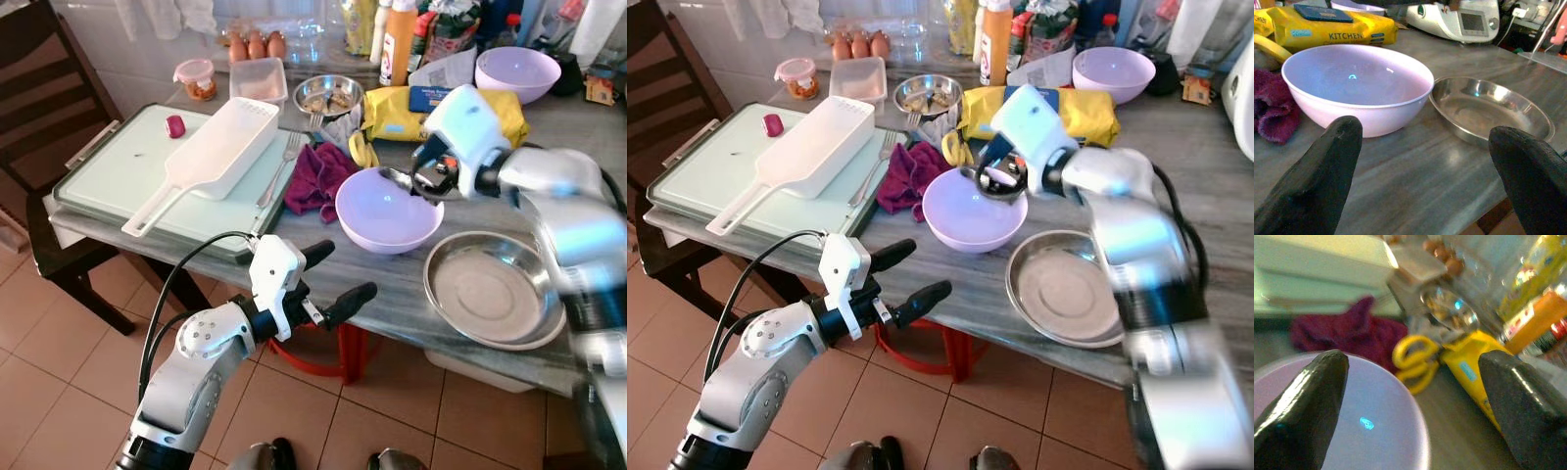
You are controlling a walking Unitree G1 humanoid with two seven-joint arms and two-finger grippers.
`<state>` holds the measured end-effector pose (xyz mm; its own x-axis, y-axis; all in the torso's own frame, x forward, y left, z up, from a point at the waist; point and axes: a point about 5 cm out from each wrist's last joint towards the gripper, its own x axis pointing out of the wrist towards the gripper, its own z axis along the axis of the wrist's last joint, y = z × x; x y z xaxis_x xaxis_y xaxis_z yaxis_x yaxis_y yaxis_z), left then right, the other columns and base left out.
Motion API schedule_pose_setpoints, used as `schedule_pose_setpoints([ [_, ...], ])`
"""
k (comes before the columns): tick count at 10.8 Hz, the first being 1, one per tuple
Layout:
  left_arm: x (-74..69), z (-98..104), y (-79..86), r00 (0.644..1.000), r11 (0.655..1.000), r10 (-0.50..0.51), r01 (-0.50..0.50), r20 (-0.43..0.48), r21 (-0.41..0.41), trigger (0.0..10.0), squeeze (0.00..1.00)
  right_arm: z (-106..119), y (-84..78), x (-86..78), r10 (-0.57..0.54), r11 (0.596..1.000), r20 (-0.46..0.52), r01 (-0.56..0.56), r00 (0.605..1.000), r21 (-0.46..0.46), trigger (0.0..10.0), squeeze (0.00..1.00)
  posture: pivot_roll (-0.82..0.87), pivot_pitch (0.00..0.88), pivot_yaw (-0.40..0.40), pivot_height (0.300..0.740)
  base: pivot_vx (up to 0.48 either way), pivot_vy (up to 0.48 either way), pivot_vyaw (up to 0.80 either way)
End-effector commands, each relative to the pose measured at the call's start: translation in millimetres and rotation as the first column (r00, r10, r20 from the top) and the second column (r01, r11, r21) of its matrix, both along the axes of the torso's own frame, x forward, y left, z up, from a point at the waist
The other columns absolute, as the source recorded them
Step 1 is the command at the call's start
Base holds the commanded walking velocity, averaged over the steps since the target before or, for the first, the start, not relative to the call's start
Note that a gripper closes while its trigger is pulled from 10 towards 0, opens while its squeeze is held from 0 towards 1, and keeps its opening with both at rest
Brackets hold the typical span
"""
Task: Setting the table
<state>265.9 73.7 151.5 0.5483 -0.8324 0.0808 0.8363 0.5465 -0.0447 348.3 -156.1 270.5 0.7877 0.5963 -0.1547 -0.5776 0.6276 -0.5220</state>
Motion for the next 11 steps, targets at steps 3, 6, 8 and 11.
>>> schedule_pose_setpoints([
  [3,0.2,3.4,2.4,1.0,1.0,-0.006,0.006,0.016,-0.005,10.0,0.0,-11.6,-5.6,-37.2,-0.014,0.994,-0.027,0.016,1.0,0.107,10.0,0.0,-0.22,0.156,0.071,0.74,0.0,0.0,0.0],
  [6,5.0,5.0,4.2,1.0,1.0,-0.009,0.009,0.023,0.001,10.0,0.0,-16.3,-20.8,-69.3,-0.05,0.988,-0.089,0.062,0.995,0.139,10.0,0.0,-0.24,0.148,0.075,0.74,0.0,0.0,0.0],
  [8,4.6,4.0,3.6,1.0,1.0,-0.009,0.009,0.02,-0.001,10.0,0.0,-26.0,-25.5,-86.9,-0.023,0.995,-0.199,0.041,0.98,0.088,10.0,0.0,-0.25,0.152,0.075,0.74,0.0,0.0,0.0],
  [11,3.6,3.1,1.7,1.0,1.0,-0.019,0.019,0.015,-0.004,10.0,0.0,-42.7,-32.2,-101.7,-0.016,0.999,-0.311,0.027,0.95,0.03,10.0,0.0,-0.26,0.159,0.081,0.74,0.0,0.0,0.0],
])
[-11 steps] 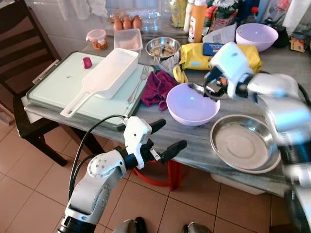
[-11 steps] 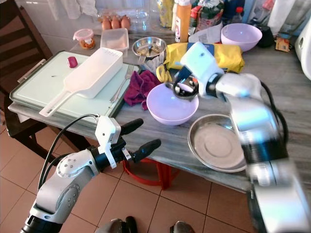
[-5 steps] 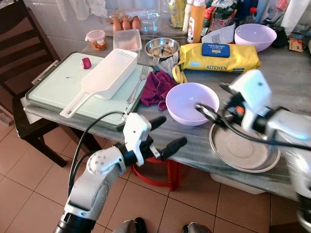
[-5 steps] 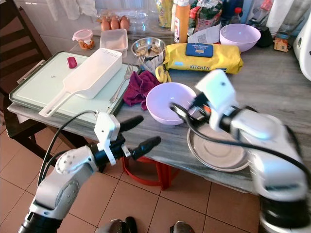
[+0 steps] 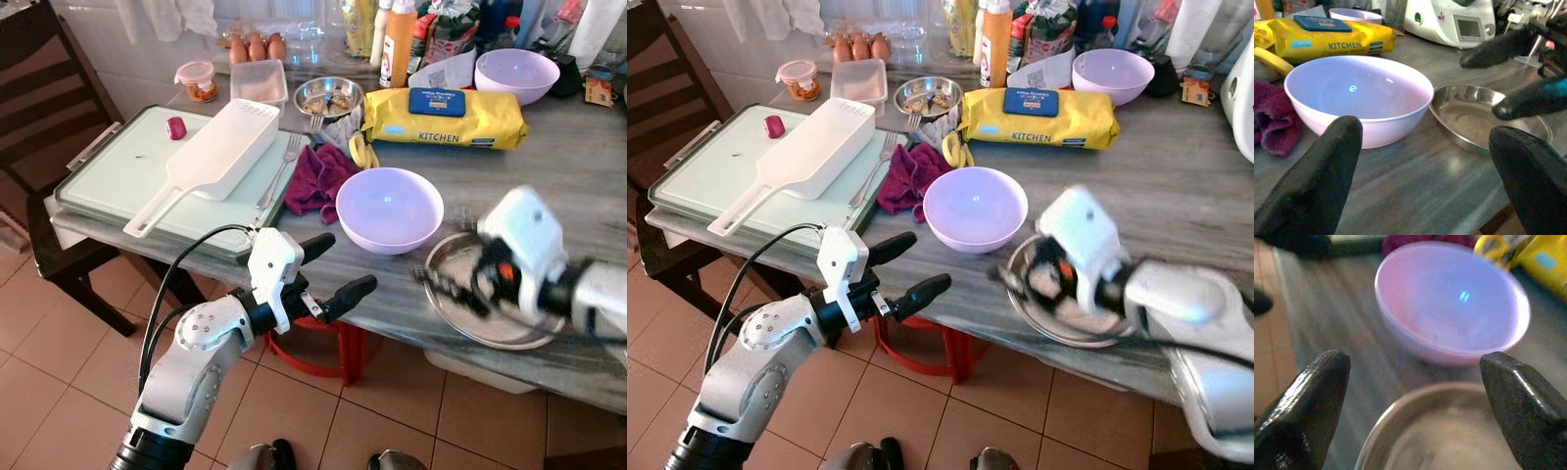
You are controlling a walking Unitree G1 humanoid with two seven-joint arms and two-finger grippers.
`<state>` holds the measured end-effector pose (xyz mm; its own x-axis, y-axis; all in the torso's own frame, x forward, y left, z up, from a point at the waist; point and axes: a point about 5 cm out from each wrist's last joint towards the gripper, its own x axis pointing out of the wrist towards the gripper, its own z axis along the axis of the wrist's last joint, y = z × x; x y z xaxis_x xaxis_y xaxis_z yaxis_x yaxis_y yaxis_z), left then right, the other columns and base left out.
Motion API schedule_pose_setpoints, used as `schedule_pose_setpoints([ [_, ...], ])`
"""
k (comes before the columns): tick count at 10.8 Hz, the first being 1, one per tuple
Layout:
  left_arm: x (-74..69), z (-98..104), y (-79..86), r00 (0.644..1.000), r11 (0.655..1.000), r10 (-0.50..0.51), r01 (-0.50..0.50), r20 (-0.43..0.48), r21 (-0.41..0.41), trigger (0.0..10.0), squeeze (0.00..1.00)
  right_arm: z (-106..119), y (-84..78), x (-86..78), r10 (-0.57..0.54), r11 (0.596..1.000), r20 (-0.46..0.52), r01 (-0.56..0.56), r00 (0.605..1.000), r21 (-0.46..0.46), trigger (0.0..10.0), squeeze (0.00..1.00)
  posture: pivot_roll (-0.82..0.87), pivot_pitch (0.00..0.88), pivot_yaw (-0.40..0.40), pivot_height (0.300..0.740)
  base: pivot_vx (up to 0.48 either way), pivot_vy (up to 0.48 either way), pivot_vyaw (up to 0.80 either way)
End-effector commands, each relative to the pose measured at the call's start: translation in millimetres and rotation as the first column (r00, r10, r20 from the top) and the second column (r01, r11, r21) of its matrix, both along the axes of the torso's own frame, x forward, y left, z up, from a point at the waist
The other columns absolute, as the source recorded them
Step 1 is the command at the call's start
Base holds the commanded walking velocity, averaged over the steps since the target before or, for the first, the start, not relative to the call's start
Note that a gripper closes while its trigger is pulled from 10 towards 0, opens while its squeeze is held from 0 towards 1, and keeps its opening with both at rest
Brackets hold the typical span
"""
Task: Setting the table
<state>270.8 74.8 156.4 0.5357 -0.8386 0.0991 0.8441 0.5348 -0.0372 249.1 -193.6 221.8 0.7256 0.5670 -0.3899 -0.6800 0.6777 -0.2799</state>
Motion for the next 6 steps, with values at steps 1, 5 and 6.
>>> schedule_pose_setpoints([
  [1,-1.3,-3.0,0.7,1.0,1.0,-0.009,0.009,-0.005,0.009,10.0,0.0,-0.9,-2.1,-5.9,0.006,1.0,-0.02,-0.006,1.0,-0.028,10.0,0.0,-0.26,0.164,0.086,0.74,0.0,0.0,0.0],
  [5,0.2,-5.1,-4.2,1.0,1.0,-0.017,0.017,-0.014,0.004,10.0,0.0,-18.4,-29.4,-6.7,-0.152,0.983,-0.071,0.143,0.986,-0.117,10.0,0.0,-0.28,0.167,0.099,0.74,0.0,0.0,0.0],
  [6,0.4,-5.5,-4.6,1.0,1.0,-0.017,0.017,-0.015,0.003,10.0,0.0,-21.2,-35.3,-6.4,-0.182,0.975,-0.07,0.17,0.981,-0.145,10.0,0.0,-0.28,0.166,0.101,0.74,0.0,0.0,0.0],
])
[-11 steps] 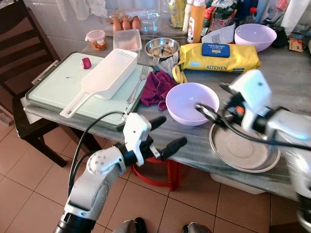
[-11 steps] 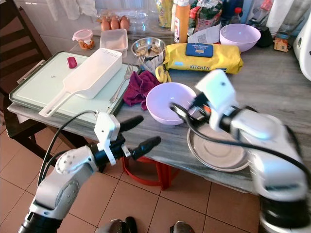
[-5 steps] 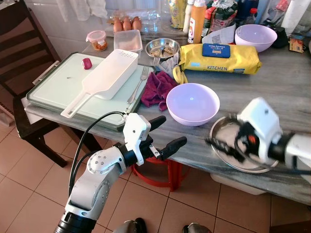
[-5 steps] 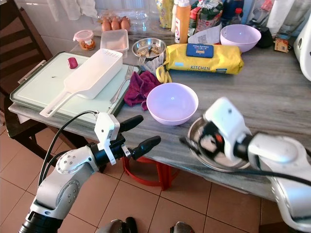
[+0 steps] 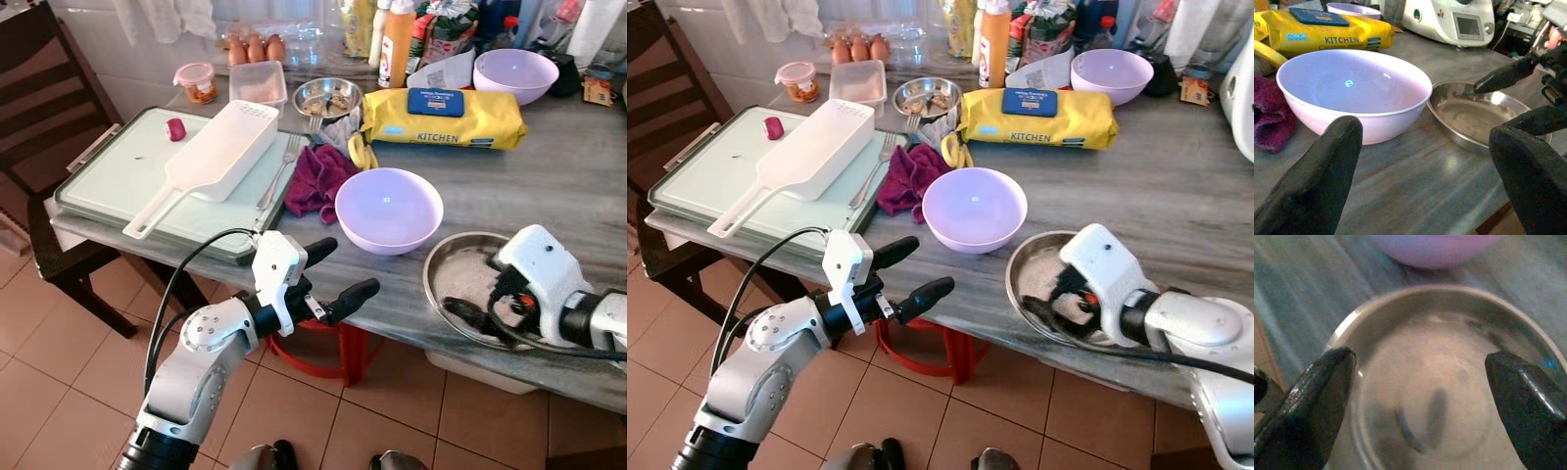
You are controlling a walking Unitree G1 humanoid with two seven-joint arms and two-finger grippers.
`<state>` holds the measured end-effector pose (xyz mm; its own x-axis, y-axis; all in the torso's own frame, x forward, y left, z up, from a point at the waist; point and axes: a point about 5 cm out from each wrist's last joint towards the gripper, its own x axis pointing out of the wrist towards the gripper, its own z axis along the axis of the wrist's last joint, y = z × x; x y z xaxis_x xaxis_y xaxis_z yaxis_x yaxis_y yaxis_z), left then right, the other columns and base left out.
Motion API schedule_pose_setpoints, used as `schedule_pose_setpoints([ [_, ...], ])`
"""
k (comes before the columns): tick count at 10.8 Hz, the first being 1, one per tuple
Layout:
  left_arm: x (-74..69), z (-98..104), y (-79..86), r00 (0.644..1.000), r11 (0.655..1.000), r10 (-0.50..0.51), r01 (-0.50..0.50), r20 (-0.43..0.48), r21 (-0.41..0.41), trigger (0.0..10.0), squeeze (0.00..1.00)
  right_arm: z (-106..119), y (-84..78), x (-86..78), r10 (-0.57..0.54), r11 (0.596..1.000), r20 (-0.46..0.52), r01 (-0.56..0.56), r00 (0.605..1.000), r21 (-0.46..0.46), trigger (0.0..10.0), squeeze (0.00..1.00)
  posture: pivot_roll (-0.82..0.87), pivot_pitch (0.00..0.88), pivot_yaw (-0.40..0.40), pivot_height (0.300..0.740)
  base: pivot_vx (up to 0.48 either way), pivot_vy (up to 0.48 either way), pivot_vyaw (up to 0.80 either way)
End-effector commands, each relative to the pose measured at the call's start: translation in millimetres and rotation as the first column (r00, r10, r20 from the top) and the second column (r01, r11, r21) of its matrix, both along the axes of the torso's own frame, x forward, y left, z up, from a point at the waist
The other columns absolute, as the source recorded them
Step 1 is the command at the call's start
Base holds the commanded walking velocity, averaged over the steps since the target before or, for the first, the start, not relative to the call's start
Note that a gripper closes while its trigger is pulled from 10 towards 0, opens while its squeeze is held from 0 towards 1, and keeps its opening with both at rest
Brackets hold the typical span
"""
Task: Setting the table
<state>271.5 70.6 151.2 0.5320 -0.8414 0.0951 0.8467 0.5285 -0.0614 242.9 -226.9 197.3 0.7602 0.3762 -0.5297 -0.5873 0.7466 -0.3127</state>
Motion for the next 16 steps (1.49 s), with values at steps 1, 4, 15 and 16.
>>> schedule_pose_setpoints([
  [1,0.1,-0.3,-0.9,1.0,1.0,-0.01,0.01,0.008,0.013,10.0,0.0,2.6,-4.4,-1.2,-0.015,1.0,0.014,0.015,1.0,-0.022,10.0,0.0,-0.28,0.168,0.104,0.74,0.0,0.0,0.0],
  [4,1.2,0.0,-0.8,1.0,1.0,-0.011,0.011,0.009,0.011,10.0,0.0,9.2,-13.3,-0.3,-0.055,0.996,0.033,0.058,0.998,-0.066,10.0,0.0,-0.28,0.171,0.108,0.74,0.0,0.0,0.0],
  [15,0.7,0.7,-5.1,1.0,1.0,0.001,-0.001,-0.019,-0.02,10.0,0.0,-8.6,-19.1,2.5,-0.055,0.99,-0.014,0.053,0.998,-0.128,10.0,0.0,-0.28,0.184,0.104,0.74,0.0,0.0,0.0],
  [16,2.7,4.5,-5.7,0.999,0.998,0.013,-0.016,-0.049,-0.062,10.0,0.0,-12.8,-18.3,4.6,-0.064,0.991,-0.01,0.062,0.998,-0.121,10.0,0.0,-0.28,0.187,0.104,0.74,0.0,0.0,0.0],
])
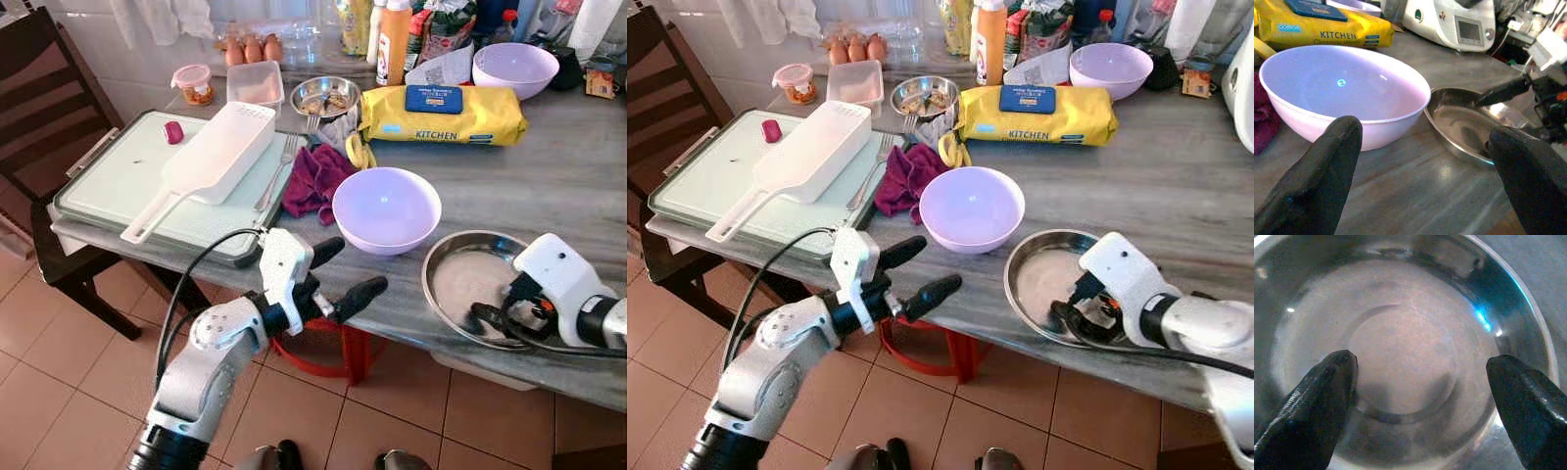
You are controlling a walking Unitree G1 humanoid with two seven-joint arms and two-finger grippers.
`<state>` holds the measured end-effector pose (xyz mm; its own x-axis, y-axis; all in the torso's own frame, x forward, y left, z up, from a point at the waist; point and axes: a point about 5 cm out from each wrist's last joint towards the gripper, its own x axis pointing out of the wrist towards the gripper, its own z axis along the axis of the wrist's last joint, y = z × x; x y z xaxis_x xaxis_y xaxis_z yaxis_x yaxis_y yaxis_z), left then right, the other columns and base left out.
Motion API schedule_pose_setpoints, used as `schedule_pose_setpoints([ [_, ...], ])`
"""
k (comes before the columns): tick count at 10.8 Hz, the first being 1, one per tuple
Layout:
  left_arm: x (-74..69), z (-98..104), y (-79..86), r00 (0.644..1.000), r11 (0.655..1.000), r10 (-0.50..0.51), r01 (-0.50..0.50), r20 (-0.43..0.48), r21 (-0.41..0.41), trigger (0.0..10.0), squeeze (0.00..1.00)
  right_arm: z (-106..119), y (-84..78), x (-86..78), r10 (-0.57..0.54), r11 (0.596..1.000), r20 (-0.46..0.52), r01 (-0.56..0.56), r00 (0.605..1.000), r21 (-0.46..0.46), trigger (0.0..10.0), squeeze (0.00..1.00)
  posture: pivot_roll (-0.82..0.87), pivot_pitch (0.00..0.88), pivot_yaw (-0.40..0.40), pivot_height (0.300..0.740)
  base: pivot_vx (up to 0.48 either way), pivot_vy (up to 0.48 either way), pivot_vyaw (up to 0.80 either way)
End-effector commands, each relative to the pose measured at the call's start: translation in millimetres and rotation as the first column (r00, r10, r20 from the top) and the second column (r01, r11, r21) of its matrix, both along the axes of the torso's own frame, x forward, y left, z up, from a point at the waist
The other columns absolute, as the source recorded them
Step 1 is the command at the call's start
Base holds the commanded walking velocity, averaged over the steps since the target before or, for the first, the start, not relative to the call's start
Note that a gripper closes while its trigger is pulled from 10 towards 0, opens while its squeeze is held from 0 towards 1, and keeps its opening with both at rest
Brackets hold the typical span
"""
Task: Setting the table
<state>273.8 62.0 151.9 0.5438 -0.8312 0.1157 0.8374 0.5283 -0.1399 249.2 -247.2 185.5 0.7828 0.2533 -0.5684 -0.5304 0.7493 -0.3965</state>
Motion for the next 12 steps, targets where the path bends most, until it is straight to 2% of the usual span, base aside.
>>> schedule_pose_setpoints([
  [1,1.0,5.2,3.2,1.0,1.0,0.01,-0.01,0.013,0.001,10.0,0.0,-5.8,1.7,3.6,-0.011,1.0,0.012,0.011,1.0,0.006,10.0,0.0,-0.28,0.19,0.103,0.74,0.0,0.0,0.0],
  [6,-1.4,5.1,6.7,1.0,1.0,0.023,-0.023,-0.002,0.004,10.0,0.0,-22.8,-3.3,10.7,-0.036,0.999,-0.003,0.036,0.999,0.018,10.0,0.0,-0.26,0.193,0.098,0.74,0.0,0.0,0.0],
  [12,-0.1,6.0,6.6,1.0,1.0,0.022,-0.022,0.004,0.013,10.0,0.0,-18.9,12.2,16.1,0.031,0.996,0.018,-0.032,0.999,0.087,10.0,0.0,-0.26,0.184,0.1,0.74,0.0,0.0,0.0],
])
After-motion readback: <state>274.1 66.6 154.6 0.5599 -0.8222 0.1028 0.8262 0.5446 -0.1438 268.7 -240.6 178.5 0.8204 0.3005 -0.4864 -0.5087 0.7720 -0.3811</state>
